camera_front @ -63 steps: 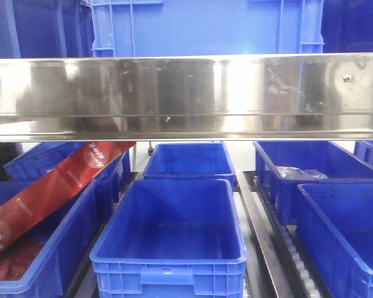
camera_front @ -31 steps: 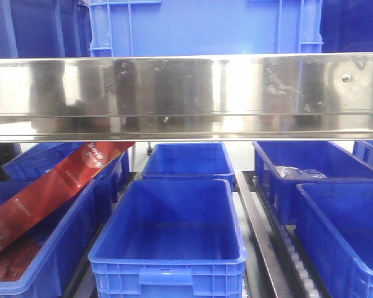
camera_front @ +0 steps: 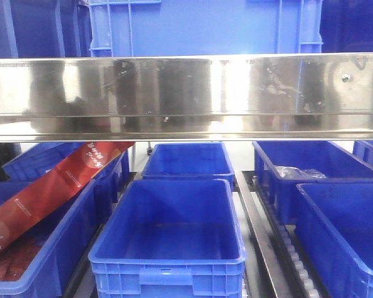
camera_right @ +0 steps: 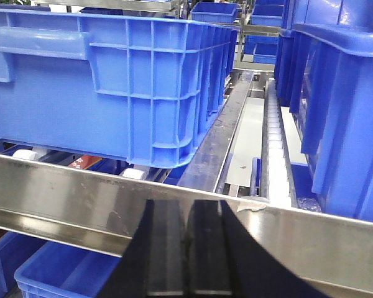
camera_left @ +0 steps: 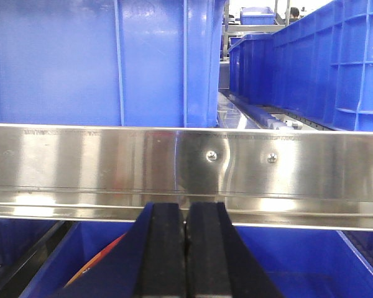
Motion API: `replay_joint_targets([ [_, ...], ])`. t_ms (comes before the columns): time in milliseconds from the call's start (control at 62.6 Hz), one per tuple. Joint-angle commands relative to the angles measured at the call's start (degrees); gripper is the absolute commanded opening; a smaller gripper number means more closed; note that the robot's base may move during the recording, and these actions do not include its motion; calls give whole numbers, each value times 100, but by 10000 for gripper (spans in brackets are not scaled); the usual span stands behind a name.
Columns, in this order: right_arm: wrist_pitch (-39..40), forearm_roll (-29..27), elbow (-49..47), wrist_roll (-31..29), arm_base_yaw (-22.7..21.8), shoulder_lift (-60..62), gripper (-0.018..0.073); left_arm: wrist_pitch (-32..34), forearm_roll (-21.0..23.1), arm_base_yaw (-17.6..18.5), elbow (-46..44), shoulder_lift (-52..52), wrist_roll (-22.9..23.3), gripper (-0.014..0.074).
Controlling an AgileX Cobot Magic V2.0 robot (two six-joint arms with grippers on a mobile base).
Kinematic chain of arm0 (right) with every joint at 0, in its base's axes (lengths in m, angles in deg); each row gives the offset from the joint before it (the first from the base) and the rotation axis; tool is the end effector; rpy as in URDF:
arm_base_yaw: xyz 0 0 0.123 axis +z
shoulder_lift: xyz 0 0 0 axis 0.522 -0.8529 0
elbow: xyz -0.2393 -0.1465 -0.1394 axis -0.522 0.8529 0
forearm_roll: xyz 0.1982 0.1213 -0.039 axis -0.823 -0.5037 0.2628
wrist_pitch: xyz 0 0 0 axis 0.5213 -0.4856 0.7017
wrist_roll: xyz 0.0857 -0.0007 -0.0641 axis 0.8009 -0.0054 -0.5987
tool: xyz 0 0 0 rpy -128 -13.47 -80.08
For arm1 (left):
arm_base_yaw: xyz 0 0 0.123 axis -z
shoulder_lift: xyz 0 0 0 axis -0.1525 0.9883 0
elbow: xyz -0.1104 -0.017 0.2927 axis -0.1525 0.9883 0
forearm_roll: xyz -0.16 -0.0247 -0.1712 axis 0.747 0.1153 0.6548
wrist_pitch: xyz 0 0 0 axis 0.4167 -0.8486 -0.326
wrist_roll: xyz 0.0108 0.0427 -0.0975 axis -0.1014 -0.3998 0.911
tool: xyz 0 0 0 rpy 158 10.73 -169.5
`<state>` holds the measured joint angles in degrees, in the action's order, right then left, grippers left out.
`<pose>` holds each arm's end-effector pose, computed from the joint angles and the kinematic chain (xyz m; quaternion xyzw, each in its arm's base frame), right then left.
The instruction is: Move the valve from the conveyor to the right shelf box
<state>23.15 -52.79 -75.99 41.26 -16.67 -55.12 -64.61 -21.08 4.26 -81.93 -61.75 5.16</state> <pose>0.0598 0.0183 0.3072 -0.0939 0.7412 0.1028 0.6567 0.0280 0.0017 0.2082 -0.0180 0.6966 0.0351 0.7163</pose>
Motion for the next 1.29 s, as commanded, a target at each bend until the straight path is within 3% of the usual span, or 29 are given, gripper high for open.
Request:
replay_joint_targets([
  [0, 134, 32, -2, -8, -37, 19, -155, 122, -15, 21, -12, -29, 46, -111],
  [224, 148, 70, 24, -8, -148, 66, -155, 122, -15, 21, -12, -29, 46, -111],
  [431, 179, 116, 495, -8, -1180, 692, -155, 122, -15, 21, -12, -29, 46, -111],
  [591, 258, 116, 1072, -8, -1683, 1457, -155, 122, -15, 21, -12, -29, 46, -111],
  [878, 515, 165, 2227, -8, -1737, 2163, -155, 134, -15, 23, -12, -29, 46, -111],
  [1277, 839, 165, 2227, -8, -1737, 2163, -155, 134, -15, 23, -12, -29, 46, -111],
])
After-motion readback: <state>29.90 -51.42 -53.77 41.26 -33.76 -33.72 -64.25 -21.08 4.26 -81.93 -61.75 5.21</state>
